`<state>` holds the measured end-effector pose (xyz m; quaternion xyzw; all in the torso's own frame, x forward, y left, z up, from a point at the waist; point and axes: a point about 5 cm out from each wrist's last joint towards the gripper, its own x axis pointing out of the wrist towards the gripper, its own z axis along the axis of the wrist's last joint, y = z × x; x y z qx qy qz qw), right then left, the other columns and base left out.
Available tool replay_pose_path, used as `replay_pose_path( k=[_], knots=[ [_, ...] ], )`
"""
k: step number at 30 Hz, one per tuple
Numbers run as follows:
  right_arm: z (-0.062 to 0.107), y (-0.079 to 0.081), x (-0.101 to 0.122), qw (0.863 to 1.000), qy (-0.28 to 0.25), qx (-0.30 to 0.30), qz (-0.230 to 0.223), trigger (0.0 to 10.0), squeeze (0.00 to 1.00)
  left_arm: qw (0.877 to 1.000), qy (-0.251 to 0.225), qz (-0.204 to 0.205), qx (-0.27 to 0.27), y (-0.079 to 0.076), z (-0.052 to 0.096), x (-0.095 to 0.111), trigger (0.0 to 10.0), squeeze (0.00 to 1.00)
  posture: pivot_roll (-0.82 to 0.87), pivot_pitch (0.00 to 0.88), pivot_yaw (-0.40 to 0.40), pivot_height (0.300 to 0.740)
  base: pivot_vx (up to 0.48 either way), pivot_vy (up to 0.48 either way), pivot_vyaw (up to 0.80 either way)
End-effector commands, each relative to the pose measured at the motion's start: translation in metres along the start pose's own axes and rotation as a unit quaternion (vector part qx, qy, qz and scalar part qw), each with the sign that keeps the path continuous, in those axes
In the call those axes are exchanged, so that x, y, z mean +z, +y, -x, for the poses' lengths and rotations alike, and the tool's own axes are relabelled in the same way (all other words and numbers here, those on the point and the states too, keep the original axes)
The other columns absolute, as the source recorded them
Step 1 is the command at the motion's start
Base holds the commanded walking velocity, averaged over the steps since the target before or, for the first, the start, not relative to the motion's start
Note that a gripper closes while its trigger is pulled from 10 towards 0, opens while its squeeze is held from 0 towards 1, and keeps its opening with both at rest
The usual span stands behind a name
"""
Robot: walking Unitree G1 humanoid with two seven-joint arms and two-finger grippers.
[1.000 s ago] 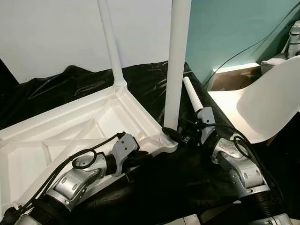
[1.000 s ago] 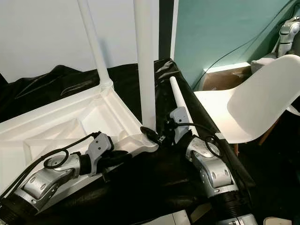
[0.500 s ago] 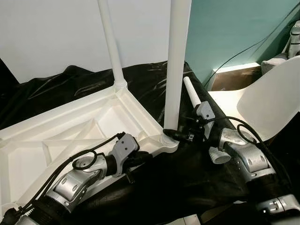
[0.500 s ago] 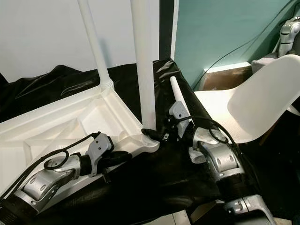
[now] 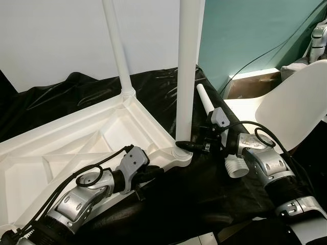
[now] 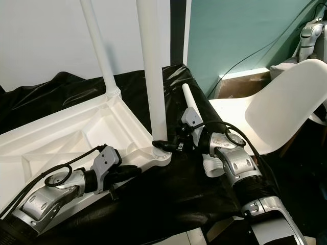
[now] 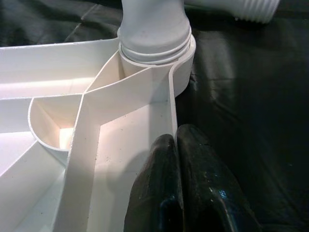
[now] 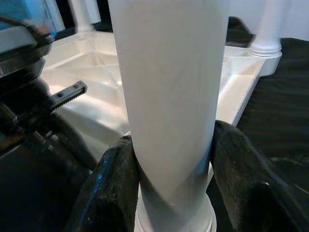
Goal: Building children table
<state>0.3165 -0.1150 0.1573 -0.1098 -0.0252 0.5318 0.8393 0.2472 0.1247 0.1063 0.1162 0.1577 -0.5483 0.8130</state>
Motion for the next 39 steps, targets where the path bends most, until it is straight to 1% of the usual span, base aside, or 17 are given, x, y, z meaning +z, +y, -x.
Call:
replay_pose_path(
  k=[1, 4, 5, 7, 8, 9, 14, 15, 18, 21, 23, 24, 25, 27, 30, 31, 39],
  knots=[
    [-0.007, -0.002, 0.009, 0.998, -0.026, -0.060, -0.008, 0.0, 0.00, 0.993, 0.029, 0.035, -0.107, -0.020, 0.000, -0.019, 0.0, 0.00, 0.05, 0.000, -0.002, 0.740, 0.000, 0.000, 0.00],
    [-0.010, 0.011, 0.006, 0.981, -0.069, -0.176, -0.035, 0.0, 0.00, 0.993, 0.029, 0.036, -0.107, -0.021, 0.000, -0.019, 0.0, 0.00, 0.04, 0.000, 0.009, 0.740, 0.000, 0.000, 0.00],
    [-0.010, 0.011, 0.006, 0.981, -0.069, -0.176, -0.035, 0.0, 0.00, 0.993, 0.029, 0.036, -0.107, -0.021, 0.000, -0.019, 0.0, 0.00, 0.04, 0.000, 0.009, 0.740, 0.000, 0.000, 0.00],
    [-0.008, 0.015, 0.007, 0.963, -0.090, -0.252, -0.028, 0.0, 0.00, 0.993, 0.031, 0.035, -0.112, -0.021, 0.000, -0.020, 0.0, 0.00, 0.03, 0.000, 0.013, 0.740, 0.000, 0.000, 0.00],
    [-0.008, 0.015, 0.007, 0.963, -0.090, -0.252, -0.028, 0.0, 0.00, 0.993, 0.031, 0.035, -0.112, -0.021, 0.000, -0.020, 0.0, 0.00, 0.03, 0.000, 0.013, 0.740, 0.000, 0.000, 0.00],
    [-0.007, 0.017, 0.008, 0.953, -0.101, -0.285, -0.024, 0.0, 0.00, 0.992, 0.032, 0.034, -0.114, -0.021, -0.001, -0.019, 0.0, 0.00, 0.03, 0.000, 0.018, 0.740, 0.000, 0.000, 0.00],
    [-0.007, 0.020, 0.010, 0.946, -0.112, -0.302, -0.021, 0.0, 0.00, 0.992, 0.033, 0.034, -0.116, -0.020, -0.001, -0.019, 0.0, 0.00, 0.02, 0.000, 0.026, 0.740, 0.000, 0.000, 0.00],
    [-0.010, 0.022, 0.015, 0.946, -0.131, -0.295, -0.016, 10.0, 1.00, 0.992, 0.034, 0.033, -0.119, -0.019, -0.001, -0.018, 0.0, 0.00, 0.02, 0.000, 0.027, 0.740, 0.000, 0.000, 0.00],
    [-0.012, 0.022, 0.018, 0.949, -0.138, -0.284, -0.017, 10.0, 1.00, 0.992, 0.034, 0.033, -0.120, -0.019, -0.001, -0.018, 0.0, 0.00, 0.02, 0.000, 0.027, 0.740, 0.000, 0.000, 0.00],
    [-0.017, 0.020, 0.018, 0.964, -0.120, -0.238, -0.022, 10.0, 1.00, 0.991, 0.033, 0.037, -0.123, -0.020, 0.000, -0.019, 0.0, 0.00, 0.02, 0.000, 0.024, 0.740, 0.000, 0.000, 0.00],
    [-0.017, 0.020, 0.018, 0.964, -0.120, -0.238, -0.022, 10.0, 1.00, 0.991, 0.033, 0.037, -0.123, -0.020, 0.000, -0.019, 0.0, 0.00, 0.02, 0.000, 0.024, 0.740, 0.000, 0.000, 0.00],
    [-0.017, 0.017, 0.015, 0.974, -0.094, -0.203, -0.023, 10.0, 0.00, 0.991, 0.034, 0.042, -0.125, -0.022, 0.001, -0.021, 0.0, 0.00, 0.03, 0.000, 0.021, 0.740, 0.000, 0.000, 0.00],
    [-0.017, 0.017, 0.015, 0.974, -0.094, -0.203, -0.023, 10.0, 0.00, 0.991, 0.034, 0.042, -0.125, -0.022, 0.001, -0.021, 0.0, 0.00, 0.03, 0.000, 0.021, 0.740, 0.000, 0.000, 0.00],
    [-0.010, 0.013, 0.008, 0.994, -0.042, -0.099, -0.013, 10.0, 0.00, 0.989, 0.037, 0.049, -0.132, -0.024, 0.003, -0.024, 0.0, 0.00, 0.03, 0.000, 0.017, 0.740, 0.000, 0.000, 0.00],
    [-0.003, 0.013, 0.004, 0.999, -0.016, -0.044, -0.003, 10.0, 0.00, 0.989, 0.039, 0.050, -0.135, -0.025, 0.004, -0.024, 0.0, 0.00, 0.03, 0.000, 0.017, 0.740, 0.000, 0.000, 0.00],
    [0.007, 0.011, -0.002, 1.000, 0.018, 0.018, 0.003, 10.0, 0.00, 0.988, 0.040, 0.049, -0.138, -0.024, 0.004, -0.024, 0.0, 0.00, 0.03, 0.000, 0.015, 0.740, 0.000, 0.000, 0.00],
    [0.012, -0.007, -0.011, 0.997, 0.057, 0.030, 0.037, 10.0, 0.00, 0.988, 0.041, 0.046, -0.141, -0.024, 0.004, -0.023, 0.0, 0.00, 0.03, 0.000, 0.014, 0.740, 0.000, 0.000, 0.00]
  ],
)
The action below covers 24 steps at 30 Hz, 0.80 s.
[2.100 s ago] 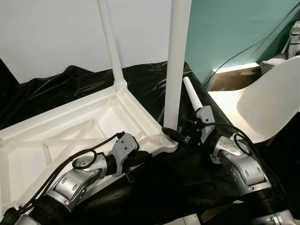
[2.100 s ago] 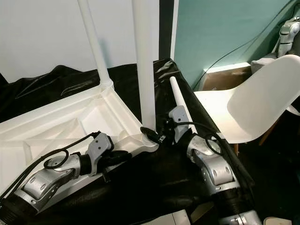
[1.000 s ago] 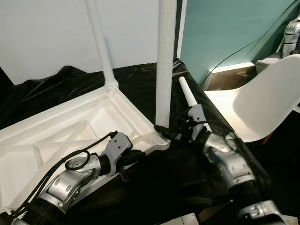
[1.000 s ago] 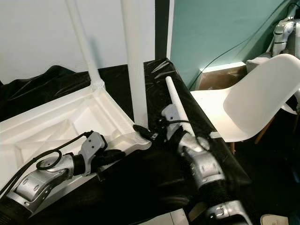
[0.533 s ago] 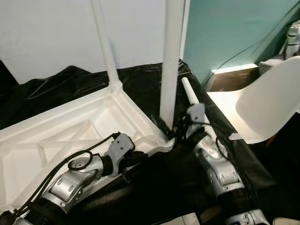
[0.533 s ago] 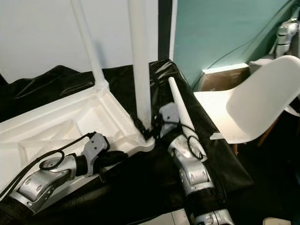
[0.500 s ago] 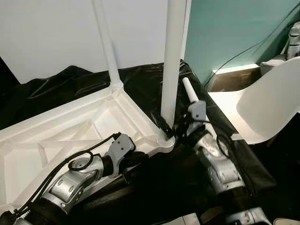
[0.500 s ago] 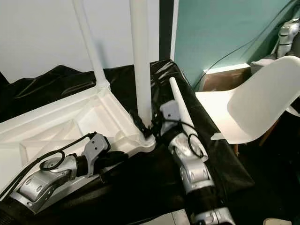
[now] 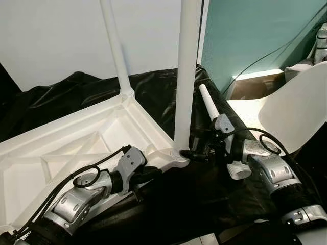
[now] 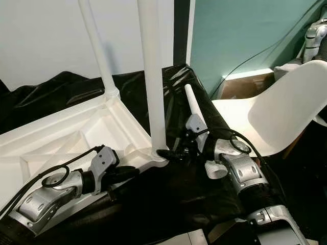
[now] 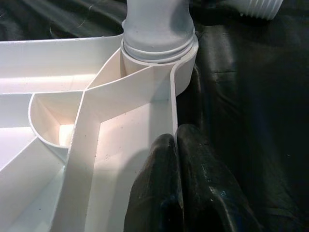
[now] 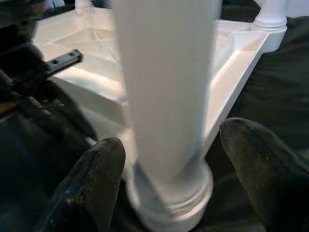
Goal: Building children table
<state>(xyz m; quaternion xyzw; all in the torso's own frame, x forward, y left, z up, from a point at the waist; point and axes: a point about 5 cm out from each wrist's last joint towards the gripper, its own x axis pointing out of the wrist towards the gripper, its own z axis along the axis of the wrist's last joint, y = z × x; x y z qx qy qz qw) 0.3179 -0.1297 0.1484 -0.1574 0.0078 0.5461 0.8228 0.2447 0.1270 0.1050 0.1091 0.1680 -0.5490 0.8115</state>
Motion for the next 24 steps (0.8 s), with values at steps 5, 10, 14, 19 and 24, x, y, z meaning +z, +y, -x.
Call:
replay_pose_path(
  k=[5, 10, 14, 19, 24],
  knots=[
    [-0.004, -0.011, 0.002, 0.999, 0.008, -0.005, 0.033, 10.0, 0.00, 0.989, 0.035, 0.036, -0.138, -0.024, 0.000, -0.020, 0.0, 0.00, 0.04, 0.000, 0.014, 0.740, 0.000, 0.000, 0.00],
    [-0.010, -0.009, 0.004, 0.999, 0.007, 0.039, 0.033, 7.6, 0.00, 0.989, 0.035, 0.037, -0.136, -0.024, 0.001, -0.020, 0.0, 0.00, 0.05, 0.000, 0.013, 0.740, 0.000, 0.000, 0.00],
    [-0.011, -0.007, 0.003, 0.998, 0.003, 0.063, 0.025, 0.0, 0.00, 0.989, 0.035, 0.036, -0.136, -0.024, 0.002, -0.020, 0.0, 0.00, 0.05, 0.000, 0.016, 0.740, 0.000, 0.000, 0.00],
    [-0.008, -0.015, 0.001, 0.998, 0.002, 0.058, 0.016, 0.0, 0.00, 0.989, 0.033, 0.034, -0.137, -0.024, 0.001, -0.018, 0.0, 0.00, 0.05, 0.000, 0.017, 0.740, 0.000, 0.000, 0.00],
    [-0.005, -0.017, 0.000, 1.000, -0.009, 0.030, -0.001, 0.0, 0.00, 0.993, 0.031, 0.016, -0.114, -0.020, -0.002, -0.017, 0.0, 0.00, 0.04, 0.000, 0.017, 0.740, 0.000, 0.000, 0.00]
  ],
)
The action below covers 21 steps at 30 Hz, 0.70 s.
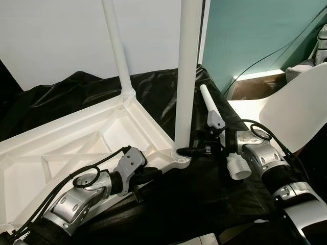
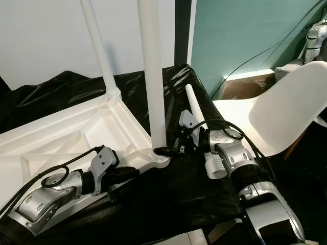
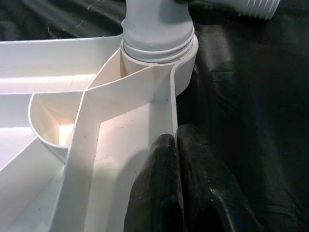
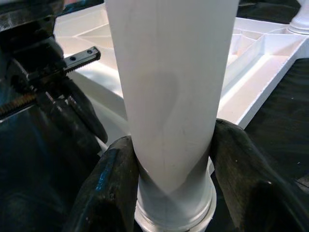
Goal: Building children table
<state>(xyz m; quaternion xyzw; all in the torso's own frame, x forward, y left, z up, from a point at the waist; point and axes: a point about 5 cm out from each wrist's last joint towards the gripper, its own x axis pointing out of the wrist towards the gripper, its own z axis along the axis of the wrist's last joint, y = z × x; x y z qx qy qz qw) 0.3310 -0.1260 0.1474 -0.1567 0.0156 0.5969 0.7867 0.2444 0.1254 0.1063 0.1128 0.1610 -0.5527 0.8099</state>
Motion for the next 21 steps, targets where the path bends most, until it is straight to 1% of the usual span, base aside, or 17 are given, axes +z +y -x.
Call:
replay_pose_path(
  k=[1, 3, 4, 6, 7, 8, 9, 11, 12, 13, 14, 15, 16, 19, 21],
  knots=[
    [0.003, -0.002, 0.001, 0.999, -0.015, -0.041, -0.010, 0.0, 0.00, 0.995, 0.036, 0.014, -0.094, -0.015, -0.003, -0.019, 9.9, 0.00, 0.04, 0.000, 0.014, 0.740, 0.000, 0.000, 0.00],
    [-0.002, 0.011, -0.001, 0.998, -0.034, -0.057, -0.023, 0.0, 0.00, 0.996, 0.039, 0.009, -0.080, -0.012, -0.005, -0.019, 10.0, 0.00, 0.04, 0.000, 0.011, 0.740, 0.000, 0.000, 0.00],
    [-0.002, 0.011, -0.001, 0.998, -0.034, -0.057, -0.023, 0.0, 0.00, 0.996, 0.039, 0.009, -0.080, -0.012, -0.005, -0.019, 10.0, 0.00, 0.04, 0.000, 0.011, 0.740, 0.000, 0.000, 0.00],
    [-0.008, 0.024, -0.005, 0.996, -0.047, -0.071, -0.038, 0.0, 0.00, 0.996, 0.029, 0.021, -0.085, -0.012, -0.005, -0.018, 10.0, 0.00, 0.03, 0.000, 0.014, 0.740, 0.000, 0.000, 0.00],
    [-0.008, 0.024, -0.005, 0.996, -0.047, -0.071, -0.038, 0.0, 0.00, 0.996, 0.029, 0.021, -0.085, -0.012, -0.005, -0.018, 10.0, 0.00, 0.03, 0.000, 0.014, 0.740, 0.000, 0.000, 0.00],
    [-0.009, 0.029, -0.007, 0.995, -0.052, -0.077, -0.047, 0.0, 0.00, 0.995, 0.026, 0.025, -0.088, -0.012, -0.004, -0.017, 10.0, 0.09, 0.03, 0.000, 0.014, 0.740, 0.000, 0.000, 0.00],
    [-0.011, 0.033, -0.008, 0.992, -0.059, -0.089, -0.061, 0.0, 0.00, 0.995, 0.024, 0.026, -0.092, -0.012, -0.004, -0.016, 10.0, 1.00, 0.03, 0.000, 0.014, 0.740, 0.000, 0.000, 0.00],
    [-0.012, 0.035, -0.008, 0.991, -0.064, -0.097, -0.070, 0.0, 0.00, 0.995, 0.024, 0.025, -0.093, -0.012, -0.004, -0.016, 10.0, 1.00, 0.03, 0.000, 0.014, 0.740, 0.000, 0.000, 0.00],
    [-0.014, 0.044, -0.010, 0.988, -0.075, -0.100, -0.093, 0.0, 0.00, 0.996, 0.024, 0.017, -0.082, -0.010, -0.004, -0.015, 10.0, 0.95, 0.03, 0.000, 0.018, 0.740, 0.000, 0.000, 0.00],
    [-0.014, 0.044, -0.010, 0.988, -0.075, -0.100, -0.093, 0.0, 0.00, 0.996, 0.024, 0.017, -0.082, -0.010, -0.004, -0.015, 10.0, 0.95, 0.03, 0.000, 0.018, 0.740, 0.000, 0.000, 0.00],
    [-0.015, 0.048, -0.011, 0.987, -0.078, -0.099, -0.100, 0.0, 0.00, 0.997, 0.023, 0.015, -0.077, -0.009, -0.004, -0.015, 10.0, 0.95, 0.03, 0.000, 0.018, 0.740, 0.000, 0.000, 0.00],
    [-0.016, 0.054, -0.012, 0.985, -0.084, -0.097, -0.114, 0.0, 0.00, 0.997, 0.016, 0.013, -0.072, -0.007, -0.005, -0.012, 10.0, 0.00, 0.03, 0.000, 0.019, 0.740, 0.000, 0.000, 0.00],
    [-0.017, 0.058, -0.012, 0.984, -0.089, -0.095, -0.126, 0.0, 0.00, 0.997, 0.009, 0.014, -0.070, -0.007, -0.005, -0.010, 10.0, 0.00, 0.03, 0.000, 0.019, 0.740, 0.000, 0.000, 0.00],
    [-0.017, 0.061, -0.012, 0.983, -0.092, -0.093, -0.132, 0.0, 0.00, 0.997, 0.004, 0.014, -0.069, -0.006, -0.004, -0.009, 10.0, 0.00, 0.03, 0.000, 0.019, 0.740, 0.000, 0.000, 0.00],
    [-0.015, 0.067, -0.007, 0.976, -0.107, -0.097, -0.162, 0.0, 0.00, 0.997, -0.004, 0.013, -0.070, -0.005, -0.003, -0.006, 10.0, 0.00, 0.03, 0.000, 0.025, 0.740, 0.000, 0.000, 0.00]
  ],
)
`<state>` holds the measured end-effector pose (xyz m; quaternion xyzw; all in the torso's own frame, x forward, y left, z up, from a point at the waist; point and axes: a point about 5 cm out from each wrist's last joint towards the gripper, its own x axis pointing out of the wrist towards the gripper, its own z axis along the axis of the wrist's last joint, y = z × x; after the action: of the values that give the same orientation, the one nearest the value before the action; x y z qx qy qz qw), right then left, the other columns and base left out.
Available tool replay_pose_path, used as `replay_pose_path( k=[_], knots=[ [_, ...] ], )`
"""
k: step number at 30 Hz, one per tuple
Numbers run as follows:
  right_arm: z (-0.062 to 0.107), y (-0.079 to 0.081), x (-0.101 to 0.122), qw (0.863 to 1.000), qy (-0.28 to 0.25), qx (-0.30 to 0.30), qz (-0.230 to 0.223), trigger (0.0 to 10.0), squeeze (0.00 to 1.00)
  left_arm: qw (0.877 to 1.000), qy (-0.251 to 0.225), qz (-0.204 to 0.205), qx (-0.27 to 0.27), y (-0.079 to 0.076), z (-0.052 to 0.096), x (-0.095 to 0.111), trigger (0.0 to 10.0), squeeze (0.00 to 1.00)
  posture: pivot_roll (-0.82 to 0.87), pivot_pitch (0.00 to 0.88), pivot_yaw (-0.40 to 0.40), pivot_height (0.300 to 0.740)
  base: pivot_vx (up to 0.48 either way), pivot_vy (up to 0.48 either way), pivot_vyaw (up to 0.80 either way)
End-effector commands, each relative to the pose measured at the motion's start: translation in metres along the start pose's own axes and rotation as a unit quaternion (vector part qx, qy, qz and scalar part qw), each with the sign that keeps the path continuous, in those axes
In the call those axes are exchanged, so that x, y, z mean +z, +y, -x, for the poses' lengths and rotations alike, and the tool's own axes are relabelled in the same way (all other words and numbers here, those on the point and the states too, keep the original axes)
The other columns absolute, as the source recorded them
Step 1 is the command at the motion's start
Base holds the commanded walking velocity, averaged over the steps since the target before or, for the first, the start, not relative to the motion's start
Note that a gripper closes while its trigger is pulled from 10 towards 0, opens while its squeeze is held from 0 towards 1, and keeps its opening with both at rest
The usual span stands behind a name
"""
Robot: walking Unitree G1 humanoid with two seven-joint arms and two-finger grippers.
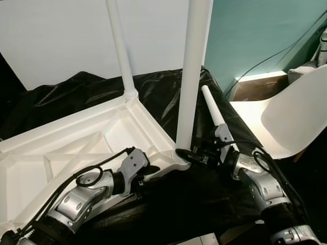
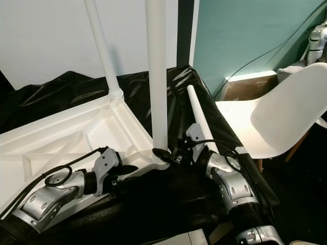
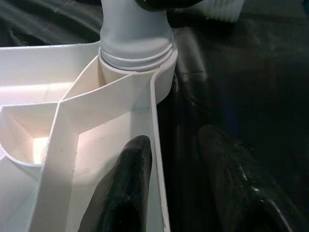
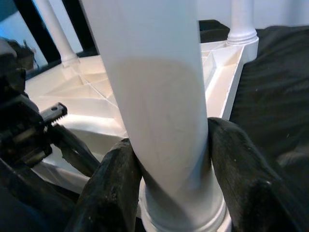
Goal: Building children table
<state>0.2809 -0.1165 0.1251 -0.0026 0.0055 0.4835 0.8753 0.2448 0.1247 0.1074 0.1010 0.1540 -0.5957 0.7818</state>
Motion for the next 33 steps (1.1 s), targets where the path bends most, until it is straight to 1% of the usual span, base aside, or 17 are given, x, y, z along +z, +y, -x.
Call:
replay_pose_path(
  k=[1, 3, 7, 16, 17, 18, 20, 21, 22, 23, 25, 28, 29, 30, 31, 32, 33],
  knots=[
    [-0.010, 0.019, 0.001, 0.997, -0.020, 0.046, -0.055, 0.0, 0.00, 1.000, 0.006, 0.017, -0.018, -0.005, -0.003, -0.007, 10.0, 0.00, 0.03, 0.000, 0.025, 0.740, 0.000, 0.000, 0.00],
    [-0.006, 0.024, 0.007, 0.995, -0.031, 0.058, -0.079, 0.0, 0.00, 1.000, 0.005, 0.017, -0.019, -0.004, -0.003, -0.006, 10.0, 0.00, 0.02, 0.000, 0.027, 0.740, 0.000, 0.000, 0.00],
    [0.000, 0.027, 0.014, 0.993, -0.037, 0.070, -0.093, 0.0, 0.00, 1.000, 0.006, 0.016, -0.020, -0.004, -0.003, -0.006, 10.0, 0.00, 0.02, 0.000, 0.027, 0.740, 0.000, 0.000, 0.00],
    [0.004, 0.030, 0.021, 0.992, -0.039, 0.082, -0.092, 0.0, 0.00, 1.000, 0.009, 0.008, -0.018, -0.001, -0.006, -0.006, 10.0, 0.00, 0.01, 0.000, 0.026, 0.740, 0.000, 0.000, 0.00],
    [0.004, 0.027, 0.022, 0.993, -0.034, 0.074, -0.083, 1.9, 0.00, 1.000, 0.015, 0.007, -0.015, -0.001, -0.006, -0.008, 10.0, 0.00, 0.01, 0.000, 0.025, 0.740, 0.000, 0.000, 0.00],
    [0.005, 0.025, 0.024, 0.995, -0.029, 0.066, -0.074, 10.0, 0.00, 1.000, 0.026, 0.006, -0.013, 0.000, -0.006, -0.012, 10.0, 0.00, 0.01, 0.000, 0.024, 0.740, 0.000, 0.000, 0.00],
    [0.005, 0.023, 0.025, 0.996, -0.025, 0.062, -0.067, 10.0, 0.00, 0.999, 0.034, 0.006, -0.011, 0.000, -0.006, -0.014, 10.0, 0.00, 0.01, 0.000, 0.024, 0.740, 0.000, 0.000, 0.00],
    [0.005, 0.020, 0.028, 0.996, -0.020, 0.056, -0.061, 10.0, 0.00, 0.999, 0.045, 0.005, -0.012, -0.001, -0.006, -0.017, 7.1, 0.00, 0.01, 0.000, 0.020, 0.740, 0.000, 0.000, 0.00],
    [0.005, 0.020, 0.028, 0.996, -0.020, 0.056, -0.061, 10.0, 0.00, 0.999, 0.045, 0.005, -0.012, -0.001, -0.006, -0.017, 7.1, 0.00, 0.01, 0.000, 0.020, 0.740, 0.000, 0.000, 0.00],
    [0.005, 0.018, 0.031, 0.997, -0.016, 0.053, -0.050, 10.0, 0.00, 0.998, 0.054, 0.006, -0.016, -0.002, -0.006, -0.021, 0.0, 0.00, 0.01, 0.000, 0.017, 0.740, 0.000, 0.000, 0.00],
    [0.005, 0.018, 0.031, 0.997, -0.016, 0.053, -0.050, 10.0, 0.00, 0.998, 0.054, 0.006, -0.016, -0.002, -0.006, -0.021, 0.0, 0.00, 0.01, 0.000, 0.017, 0.740, 0.000, 0.000, 0.00],
    [0.003, 0.010, 0.038, 0.999, -0.014, 0.032, -0.021, 10.0, 0.00, 0.998, 0.059, 0.014, -0.035, -0.007, -0.007, -0.023, 0.0, 0.00, 0.02, 0.000, 0.007, 0.740, 0.000, 0.000, 0.00],
    [0.002, 0.009, 0.039, 0.999, -0.016, 0.027, -0.016, 10.0, 0.59, 0.997, 0.059, 0.016, -0.039, -0.008, -0.007, -0.023, 0.0, 0.00, 0.02, 0.000, 0.007, 0.740, 0.000, 0.000, 0.00],
    [0.002, 0.009, 0.039, 0.999, -0.016, 0.027, -0.016, 10.0, 0.59, 0.997, 0.059, 0.016, -0.039, -0.008, -0.007, -0.023, 0.0, 0.00, 0.02, 0.000, 0.007, 0.740, 0.000, 0.000, 0.00],
    [0.001, 0.010, 0.039, 0.999, -0.020, 0.025, -0.017, 10.0, 1.00, 0.997, 0.059, 0.016, -0.041, -0.009, -0.007, -0.024, 0.0, 0.00, 0.02, 0.000, 0.006, 0.740, 0.000, 0.000, 0.00],
    [0.001, 0.010, 0.039, 0.999, -0.020, 0.025, -0.017, 10.0, 1.00, 0.997, 0.059, 0.016, -0.041, -0.009, -0.007, -0.024, 0.0, 0.00, 0.02, 0.000, 0.006, 0.740, 0.000, 0.000, 0.00],
    [0.000, 0.011, 0.040, 0.999, -0.019, 0.026, -0.008, 10.0, 1.00, 0.997, 0.059, 0.017, -0.044, -0.010, -0.007, -0.024, 0.0, 0.00, 0.02, 0.000, 0.007, 0.740, 0.000, 0.000, 0.00]
  ],
)
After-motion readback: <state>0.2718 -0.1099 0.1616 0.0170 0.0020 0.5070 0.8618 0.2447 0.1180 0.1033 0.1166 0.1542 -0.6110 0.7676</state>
